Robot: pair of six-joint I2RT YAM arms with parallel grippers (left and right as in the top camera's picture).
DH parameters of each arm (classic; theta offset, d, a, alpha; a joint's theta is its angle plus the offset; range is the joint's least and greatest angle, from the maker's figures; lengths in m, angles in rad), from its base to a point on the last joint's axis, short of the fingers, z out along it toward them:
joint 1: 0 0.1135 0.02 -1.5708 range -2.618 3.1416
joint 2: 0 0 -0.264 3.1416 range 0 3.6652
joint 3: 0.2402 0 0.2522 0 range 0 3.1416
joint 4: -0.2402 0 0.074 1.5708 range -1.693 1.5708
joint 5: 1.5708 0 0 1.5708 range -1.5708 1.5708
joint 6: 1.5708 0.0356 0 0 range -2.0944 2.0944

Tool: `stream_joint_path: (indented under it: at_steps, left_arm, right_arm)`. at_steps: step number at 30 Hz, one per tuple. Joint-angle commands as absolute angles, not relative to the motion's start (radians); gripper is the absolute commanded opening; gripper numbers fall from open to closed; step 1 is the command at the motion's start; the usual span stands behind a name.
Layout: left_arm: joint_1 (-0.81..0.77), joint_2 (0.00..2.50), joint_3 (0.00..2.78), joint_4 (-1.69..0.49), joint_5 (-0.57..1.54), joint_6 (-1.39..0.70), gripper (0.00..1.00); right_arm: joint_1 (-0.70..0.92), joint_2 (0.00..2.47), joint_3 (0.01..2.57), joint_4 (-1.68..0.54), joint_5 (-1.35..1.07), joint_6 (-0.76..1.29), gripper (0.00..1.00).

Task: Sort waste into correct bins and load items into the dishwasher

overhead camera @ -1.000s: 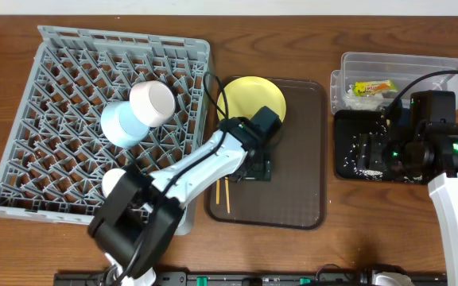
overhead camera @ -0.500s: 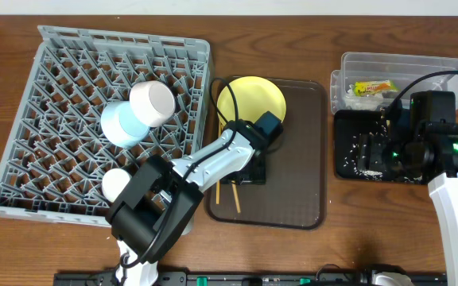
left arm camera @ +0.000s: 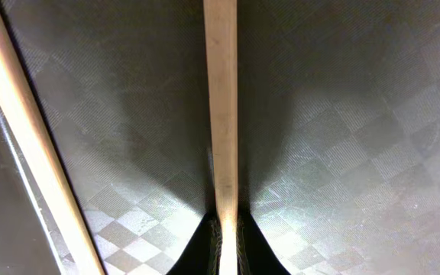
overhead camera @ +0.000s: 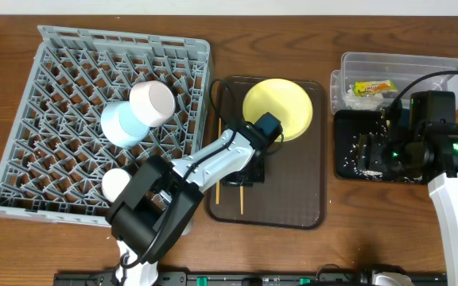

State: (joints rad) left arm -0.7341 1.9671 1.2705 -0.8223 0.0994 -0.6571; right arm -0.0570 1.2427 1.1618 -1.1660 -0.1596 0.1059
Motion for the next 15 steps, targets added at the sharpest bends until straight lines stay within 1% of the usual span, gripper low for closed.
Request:
stream_joint_path:
  at_steps: [1,6,10,13,15]
  left_arm:
    - [-0.730,1.918,1.262,-0.840,0.109,-0.660,0.06]
    - [-0.730,1.789,1.262,-0.848,0.107,-0.640,0.06]
    - [-0.725,1.632,1.263,-0.854,0.056,-0.523,0.07]
    - [-0.693,1.560,1.267,-0.891,0.007,-0.495,0.06]
    - [-0.640,1.516,1.269,-0.925,0.006,-0.429,0.06]
  right_arm:
    - [-0.067,1.238,1.165,-1.168,-0.157,0.106,0.74]
    - [-0.067,1.238,1.165,-1.168,-0.157,0.104,0.74]
    - [-0.067,1.238,1.165,-1.168,-0.157,0.096,0.74]
    - [-0.067,1.238,1.165,-1.168,-0.157,0.096,0.74]
    - [-0.067,1.238,1.165,-1.168,-0.157,0.096,0.74]
